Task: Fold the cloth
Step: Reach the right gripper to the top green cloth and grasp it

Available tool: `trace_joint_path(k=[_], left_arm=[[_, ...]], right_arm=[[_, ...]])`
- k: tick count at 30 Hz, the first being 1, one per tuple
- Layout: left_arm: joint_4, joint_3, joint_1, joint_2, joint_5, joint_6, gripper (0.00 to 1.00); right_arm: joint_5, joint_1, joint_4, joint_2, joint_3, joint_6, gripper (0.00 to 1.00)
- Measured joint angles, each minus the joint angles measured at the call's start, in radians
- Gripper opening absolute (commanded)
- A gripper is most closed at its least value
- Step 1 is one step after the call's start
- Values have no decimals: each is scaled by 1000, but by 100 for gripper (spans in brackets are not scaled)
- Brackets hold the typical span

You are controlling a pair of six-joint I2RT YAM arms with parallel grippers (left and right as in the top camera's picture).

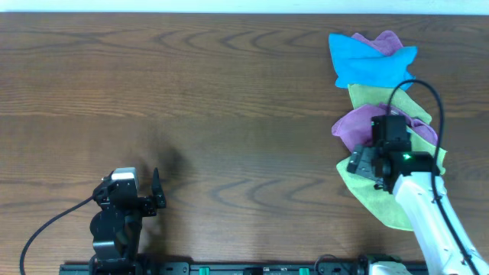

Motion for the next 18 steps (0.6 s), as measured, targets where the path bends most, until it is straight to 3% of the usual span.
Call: trace_joint_path(k=[5, 12, 15, 17, 18], left_arm=[[0, 0, 0, 0, 0, 0, 95], [0, 0, 0, 0, 0, 0, 95], [0, 0, 0, 0, 0, 0, 95], [0, 0, 0, 0, 0, 0, 95], [0, 0, 0, 0, 0, 0, 95]], right_arm=[[44, -111, 93, 48, 0, 54, 97], [50, -146, 239, 149, 2, 65, 92], [34, -146, 265, 196, 2, 64, 74], [15, -148, 275, 224, 2, 67, 48], [5, -148, 280, 232, 2, 69, 27]])
